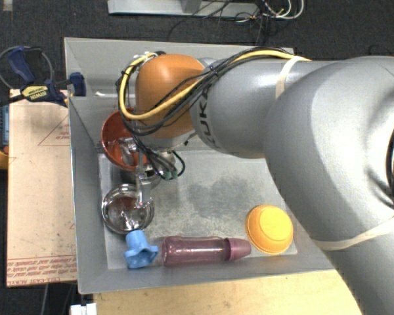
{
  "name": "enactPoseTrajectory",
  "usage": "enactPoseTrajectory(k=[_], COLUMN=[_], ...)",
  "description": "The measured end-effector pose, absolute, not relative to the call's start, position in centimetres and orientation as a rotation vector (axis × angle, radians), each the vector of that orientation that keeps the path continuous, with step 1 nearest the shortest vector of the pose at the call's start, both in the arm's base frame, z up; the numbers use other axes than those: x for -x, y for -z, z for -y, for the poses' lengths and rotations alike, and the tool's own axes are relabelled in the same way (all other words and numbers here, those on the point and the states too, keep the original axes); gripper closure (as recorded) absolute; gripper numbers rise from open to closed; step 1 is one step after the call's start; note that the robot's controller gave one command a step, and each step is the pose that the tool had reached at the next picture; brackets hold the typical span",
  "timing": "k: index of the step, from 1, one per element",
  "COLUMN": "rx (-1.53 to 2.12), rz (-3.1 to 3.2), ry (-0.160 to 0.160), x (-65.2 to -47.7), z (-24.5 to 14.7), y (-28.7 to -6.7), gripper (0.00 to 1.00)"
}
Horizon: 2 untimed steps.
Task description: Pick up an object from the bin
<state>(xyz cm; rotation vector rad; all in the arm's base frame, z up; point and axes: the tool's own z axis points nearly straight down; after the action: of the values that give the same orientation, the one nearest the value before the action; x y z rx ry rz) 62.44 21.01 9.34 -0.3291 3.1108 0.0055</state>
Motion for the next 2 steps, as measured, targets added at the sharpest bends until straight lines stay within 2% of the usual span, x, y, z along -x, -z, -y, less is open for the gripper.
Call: enactPoseTrajectory(k=[1,2], rx=[0.325,-0.012], rz=[-3.103,-3.115], ry=[-0.012,-0.021], x=[-62.6,-61.9], z=[-21.2,-20.3], y=[-9.3,-10.4], gripper=[0.00,0.00])
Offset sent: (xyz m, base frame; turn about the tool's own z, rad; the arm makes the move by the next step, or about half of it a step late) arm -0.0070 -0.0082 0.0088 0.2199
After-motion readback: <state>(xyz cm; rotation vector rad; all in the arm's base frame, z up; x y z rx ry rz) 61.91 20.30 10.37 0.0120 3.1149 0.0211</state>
